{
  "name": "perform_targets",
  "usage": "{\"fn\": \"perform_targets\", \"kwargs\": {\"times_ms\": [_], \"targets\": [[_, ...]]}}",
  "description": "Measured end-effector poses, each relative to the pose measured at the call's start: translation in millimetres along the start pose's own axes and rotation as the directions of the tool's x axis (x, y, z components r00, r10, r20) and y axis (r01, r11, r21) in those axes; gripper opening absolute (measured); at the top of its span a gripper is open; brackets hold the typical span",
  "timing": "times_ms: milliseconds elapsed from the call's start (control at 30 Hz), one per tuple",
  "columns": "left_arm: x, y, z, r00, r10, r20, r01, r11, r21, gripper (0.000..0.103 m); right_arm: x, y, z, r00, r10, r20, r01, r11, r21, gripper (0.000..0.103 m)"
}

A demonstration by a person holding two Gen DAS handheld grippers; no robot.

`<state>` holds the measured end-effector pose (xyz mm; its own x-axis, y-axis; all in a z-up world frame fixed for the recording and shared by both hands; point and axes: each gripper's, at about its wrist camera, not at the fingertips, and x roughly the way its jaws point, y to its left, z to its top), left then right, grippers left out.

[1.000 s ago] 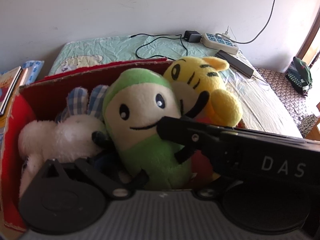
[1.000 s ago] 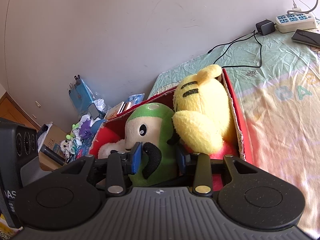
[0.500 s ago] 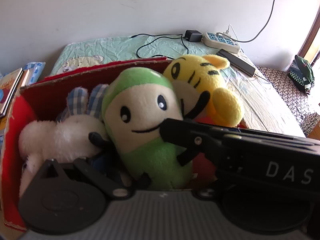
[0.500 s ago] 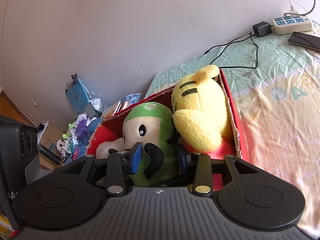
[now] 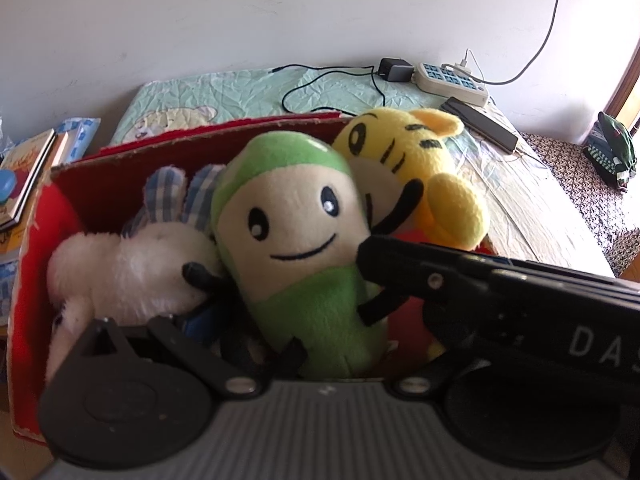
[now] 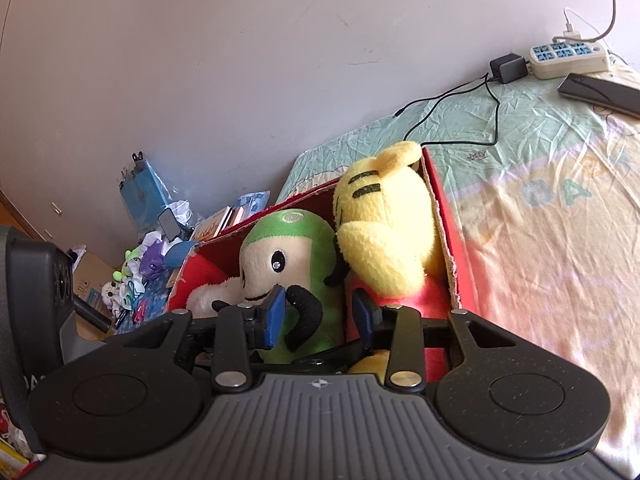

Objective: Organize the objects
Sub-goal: 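Lower the green bean plush into the box beside the yellow tiger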

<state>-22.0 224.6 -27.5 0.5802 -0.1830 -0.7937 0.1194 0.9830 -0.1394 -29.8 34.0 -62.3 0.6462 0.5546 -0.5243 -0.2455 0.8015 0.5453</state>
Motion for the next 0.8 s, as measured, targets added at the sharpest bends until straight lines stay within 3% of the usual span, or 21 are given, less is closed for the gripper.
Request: {"fn": "perform_targets", "kwargs": {"times_ms": [400, 800], "targets": [[-0.1, -3.0, -1.7, 1.000, 0.025, 0.007, -0.025, 1.000, -0.002, 0.102, 1.0, 7.7, 0.5, 0.997, -0.082, -0.011, 0.082, 0.996, -0.022, 0.037], [0.1, 3.1, -4.1, 1.000, 0.002, -0.001, -0.002, 1.000, -0.017, 0.102, 6.4, 24.3, 2.4, 0.980, -0.190, -0.054, 0.185, 0.979, -0.088, 0.037]]}}
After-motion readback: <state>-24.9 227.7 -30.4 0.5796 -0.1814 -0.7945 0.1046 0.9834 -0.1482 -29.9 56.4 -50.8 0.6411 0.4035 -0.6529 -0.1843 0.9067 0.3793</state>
